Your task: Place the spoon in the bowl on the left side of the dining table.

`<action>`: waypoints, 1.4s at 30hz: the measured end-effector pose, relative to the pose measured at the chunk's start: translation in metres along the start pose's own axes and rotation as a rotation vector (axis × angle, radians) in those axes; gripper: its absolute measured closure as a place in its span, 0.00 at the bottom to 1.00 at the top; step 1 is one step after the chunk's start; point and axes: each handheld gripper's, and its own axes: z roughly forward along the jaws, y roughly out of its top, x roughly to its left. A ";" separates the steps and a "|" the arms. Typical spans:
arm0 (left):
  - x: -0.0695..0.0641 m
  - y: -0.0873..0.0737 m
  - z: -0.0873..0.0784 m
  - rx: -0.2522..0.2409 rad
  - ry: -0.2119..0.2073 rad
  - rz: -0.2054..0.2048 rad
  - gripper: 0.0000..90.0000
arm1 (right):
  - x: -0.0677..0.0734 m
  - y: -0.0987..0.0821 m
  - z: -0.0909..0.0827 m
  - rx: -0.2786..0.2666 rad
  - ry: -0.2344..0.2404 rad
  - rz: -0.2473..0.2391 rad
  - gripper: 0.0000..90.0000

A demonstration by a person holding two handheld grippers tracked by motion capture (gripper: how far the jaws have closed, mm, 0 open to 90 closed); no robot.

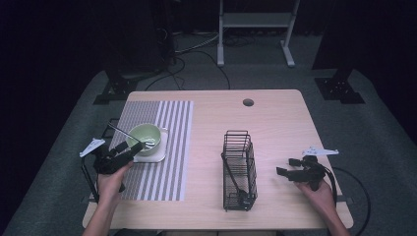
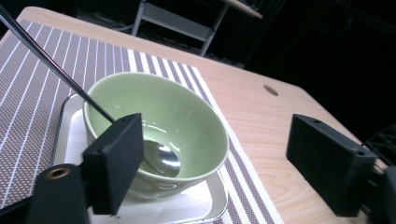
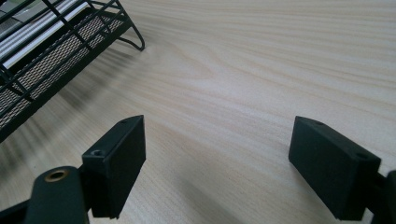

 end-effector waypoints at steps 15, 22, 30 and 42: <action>-0.017 -0.005 0.010 0.038 -0.015 0.039 0.15 | 0.000 0.000 0.000 0.000 0.000 0.000 0.20; -0.027 -0.009 0.015 0.053 -0.028 0.052 0.12 | 0.000 0.000 0.000 0.001 0.001 0.000 0.20; -0.037 -0.013 0.022 0.071 -0.051 0.071 0.12 | 0.000 0.000 0.000 0.001 0.001 0.000 0.20; -0.055 -0.018 0.035 0.105 -0.088 0.100 0.12 | 0.000 0.000 0.000 0.001 0.003 0.000 0.20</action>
